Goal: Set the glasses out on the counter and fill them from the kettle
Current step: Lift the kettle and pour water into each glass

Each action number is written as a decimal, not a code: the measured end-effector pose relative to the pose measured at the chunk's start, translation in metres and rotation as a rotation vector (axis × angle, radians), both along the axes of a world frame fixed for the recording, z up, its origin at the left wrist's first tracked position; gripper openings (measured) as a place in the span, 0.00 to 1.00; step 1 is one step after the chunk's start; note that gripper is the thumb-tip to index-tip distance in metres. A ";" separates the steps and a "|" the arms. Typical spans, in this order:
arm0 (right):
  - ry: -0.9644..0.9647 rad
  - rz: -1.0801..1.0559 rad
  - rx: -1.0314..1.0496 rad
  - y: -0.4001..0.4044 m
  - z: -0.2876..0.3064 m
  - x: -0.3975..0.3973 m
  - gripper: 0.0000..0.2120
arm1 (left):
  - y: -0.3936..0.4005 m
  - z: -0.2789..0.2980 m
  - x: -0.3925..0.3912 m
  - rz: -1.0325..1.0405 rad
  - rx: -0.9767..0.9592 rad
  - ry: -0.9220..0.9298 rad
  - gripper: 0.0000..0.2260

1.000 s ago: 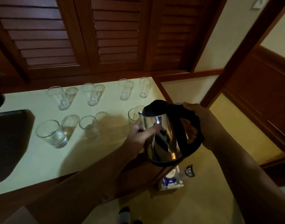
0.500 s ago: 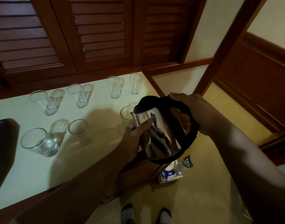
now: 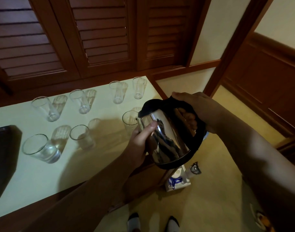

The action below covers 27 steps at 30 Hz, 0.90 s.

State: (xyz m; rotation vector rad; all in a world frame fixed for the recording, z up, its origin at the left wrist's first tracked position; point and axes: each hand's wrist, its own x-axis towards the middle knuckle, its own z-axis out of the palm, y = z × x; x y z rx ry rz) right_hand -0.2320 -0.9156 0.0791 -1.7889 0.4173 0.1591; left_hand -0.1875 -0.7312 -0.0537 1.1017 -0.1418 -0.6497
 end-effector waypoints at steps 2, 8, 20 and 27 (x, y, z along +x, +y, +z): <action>0.006 0.005 -0.008 -0.001 0.001 0.001 0.25 | -0.002 0.002 -0.003 0.005 0.014 -0.007 0.47; 0.026 0.039 -0.029 -0.002 0.006 0.002 0.24 | -0.002 0.004 -0.005 0.014 0.042 0.052 0.33; 0.050 0.040 -0.040 0.001 0.011 0.006 0.24 | -0.002 0.003 -0.005 -0.027 0.015 0.066 0.40; 0.053 0.050 -0.048 -0.001 0.010 0.007 0.24 | -0.003 0.001 -0.003 -0.050 0.039 0.074 0.22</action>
